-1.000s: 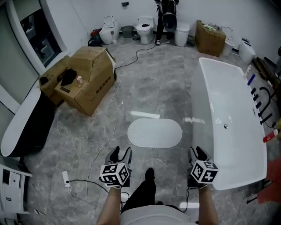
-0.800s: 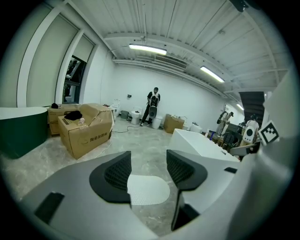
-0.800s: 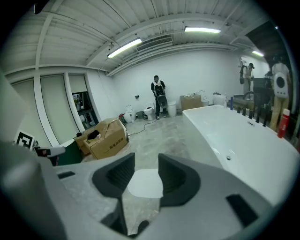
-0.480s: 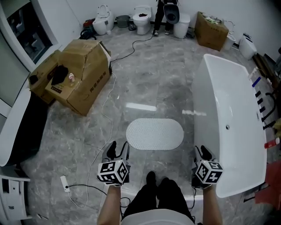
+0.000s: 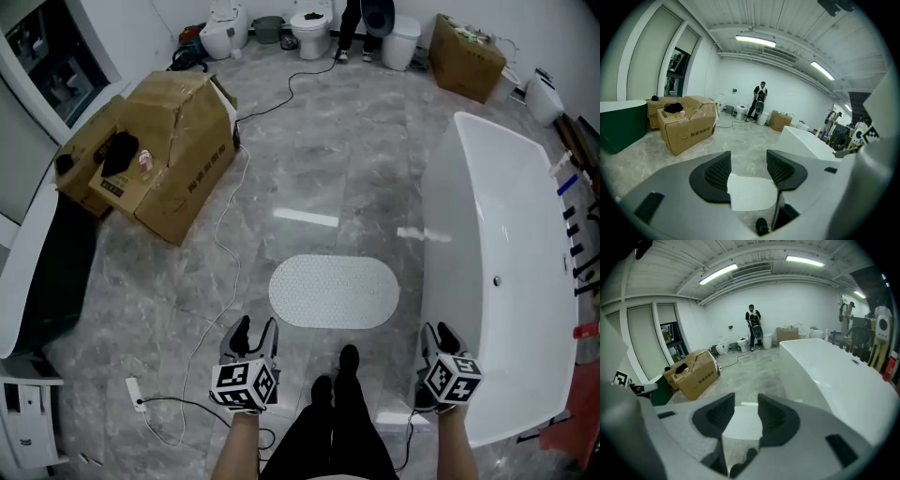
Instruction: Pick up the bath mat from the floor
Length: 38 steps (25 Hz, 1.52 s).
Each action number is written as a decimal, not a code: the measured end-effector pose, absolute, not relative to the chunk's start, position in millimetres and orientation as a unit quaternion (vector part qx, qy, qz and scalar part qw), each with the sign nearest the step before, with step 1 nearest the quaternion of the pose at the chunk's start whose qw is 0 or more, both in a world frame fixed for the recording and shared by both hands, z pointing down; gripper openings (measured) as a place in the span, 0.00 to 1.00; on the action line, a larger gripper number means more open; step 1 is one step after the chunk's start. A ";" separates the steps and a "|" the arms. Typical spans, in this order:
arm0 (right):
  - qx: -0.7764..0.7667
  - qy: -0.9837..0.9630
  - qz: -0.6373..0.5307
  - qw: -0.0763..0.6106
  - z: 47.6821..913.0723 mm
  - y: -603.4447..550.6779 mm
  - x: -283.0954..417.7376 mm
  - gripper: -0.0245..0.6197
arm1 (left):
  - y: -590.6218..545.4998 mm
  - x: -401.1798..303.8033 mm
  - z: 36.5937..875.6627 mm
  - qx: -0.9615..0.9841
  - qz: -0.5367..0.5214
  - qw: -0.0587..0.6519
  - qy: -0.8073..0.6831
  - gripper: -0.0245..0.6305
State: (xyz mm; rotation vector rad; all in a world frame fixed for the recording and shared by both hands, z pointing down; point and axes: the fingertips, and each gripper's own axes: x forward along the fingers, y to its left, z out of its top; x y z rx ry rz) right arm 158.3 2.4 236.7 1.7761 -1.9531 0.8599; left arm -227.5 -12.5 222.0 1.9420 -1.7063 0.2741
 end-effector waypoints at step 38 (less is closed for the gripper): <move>0.618 -0.696 0.286 0.226 778.6 -172.1 212.8 0.26 | -153.0 -243.5 788.0 0.672 0.165 0.294 -0.659 0.39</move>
